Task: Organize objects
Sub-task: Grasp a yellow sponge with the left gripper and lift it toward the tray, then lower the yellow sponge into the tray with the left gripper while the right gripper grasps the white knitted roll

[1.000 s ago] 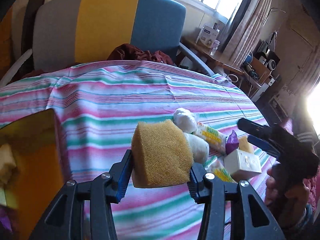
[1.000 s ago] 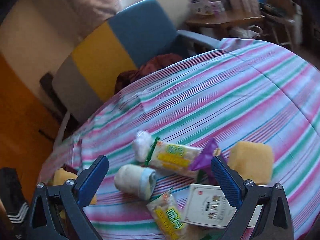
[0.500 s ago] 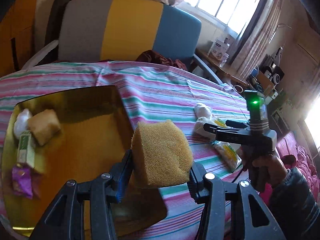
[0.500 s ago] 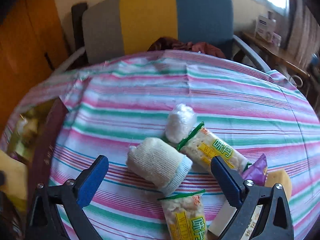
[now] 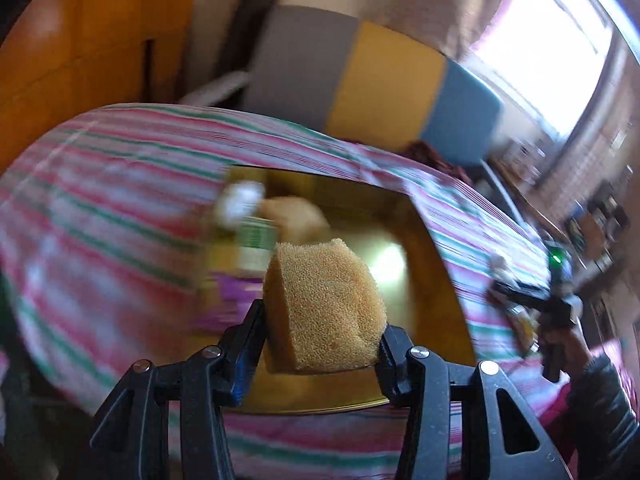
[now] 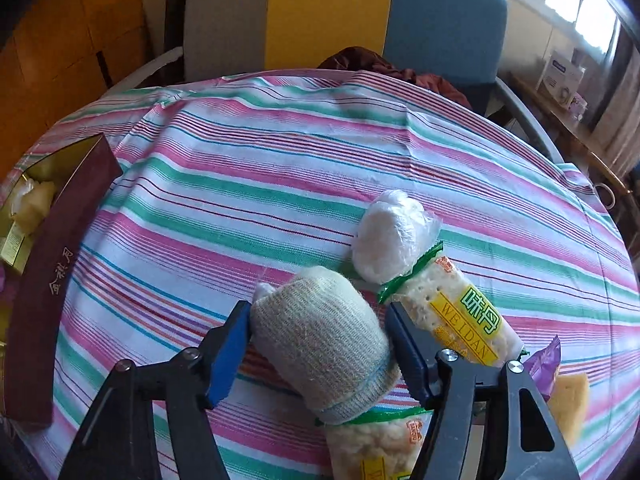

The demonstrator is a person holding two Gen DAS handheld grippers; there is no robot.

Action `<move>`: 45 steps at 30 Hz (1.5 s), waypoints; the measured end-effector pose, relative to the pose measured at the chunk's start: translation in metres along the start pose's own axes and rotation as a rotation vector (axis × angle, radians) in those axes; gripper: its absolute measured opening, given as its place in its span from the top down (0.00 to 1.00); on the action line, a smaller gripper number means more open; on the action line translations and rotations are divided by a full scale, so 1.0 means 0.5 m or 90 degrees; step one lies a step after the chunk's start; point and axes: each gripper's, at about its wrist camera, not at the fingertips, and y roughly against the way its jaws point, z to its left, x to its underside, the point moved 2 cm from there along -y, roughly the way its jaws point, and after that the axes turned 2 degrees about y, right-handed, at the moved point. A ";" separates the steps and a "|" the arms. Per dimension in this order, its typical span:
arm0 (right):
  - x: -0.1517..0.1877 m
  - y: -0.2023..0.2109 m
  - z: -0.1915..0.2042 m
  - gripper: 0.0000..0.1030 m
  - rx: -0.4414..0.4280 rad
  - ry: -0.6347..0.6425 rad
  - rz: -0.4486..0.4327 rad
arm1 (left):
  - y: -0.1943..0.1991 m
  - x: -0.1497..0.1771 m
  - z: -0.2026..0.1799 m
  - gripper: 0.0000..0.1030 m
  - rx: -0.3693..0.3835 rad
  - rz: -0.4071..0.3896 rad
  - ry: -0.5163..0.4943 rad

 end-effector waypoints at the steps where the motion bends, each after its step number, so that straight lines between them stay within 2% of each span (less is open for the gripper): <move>1: 0.001 0.000 -0.002 0.35 -0.002 -0.005 0.003 | 0.011 0.000 0.026 0.53 -0.011 -0.004 0.014; 3: 0.000 -0.002 -0.001 0.35 0.000 -0.003 0.005 | 0.025 0.004 0.059 0.53 -0.015 -0.005 0.028; 5: 0.002 -0.003 -0.001 0.35 0.000 -0.005 0.008 | 0.023 0.011 0.068 0.53 -0.021 0.003 0.015; 9: 0.005 0.001 -0.002 0.35 -0.001 -0.014 0.008 | -0.011 0.021 0.046 0.53 -0.025 0.031 -0.022; 15: 0.005 -0.001 0.003 0.35 0.008 -0.010 0.005 | -0.080 0.036 0.019 0.52 -0.070 0.102 -0.087; 19: 0.005 -0.001 0.004 0.35 0.010 -0.007 0.005 | -0.108 0.042 0.035 0.48 -0.090 0.119 -0.079; 21: 0.006 0.000 0.004 0.35 0.010 -0.006 0.004 | -0.112 0.047 0.043 0.41 -0.096 0.117 -0.069; 23: 0.006 0.000 0.003 0.35 0.009 -0.008 0.004 | -0.110 0.050 0.041 0.39 -0.092 0.118 -0.069; 27: 0.005 -0.001 0.006 0.35 0.013 -0.003 0.002 | -0.094 0.052 0.029 0.35 -0.114 0.087 -0.077; 29: 0.005 0.000 0.007 0.35 0.016 -0.002 0.001 | -0.062 0.043 0.019 0.35 -0.138 0.037 -0.080; 31: 0.005 0.000 0.008 0.35 0.019 -0.001 0.001 | -0.017 0.032 0.001 0.35 -0.184 -0.027 -0.099; 34: 0.005 0.001 0.010 0.35 0.021 -0.006 0.001 | 0.037 0.014 -0.019 0.35 -0.223 -0.092 -0.112; 40: 0.007 0.007 0.011 0.36 0.026 -0.031 0.007 | 0.093 -0.005 -0.032 0.35 -0.250 -0.140 -0.122; 45: 0.013 0.017 0.014 0.37 0.008 -0.069 0.023 | 0.110 -0.009 -0.030 0.35 -0.263 -0.155 -0.130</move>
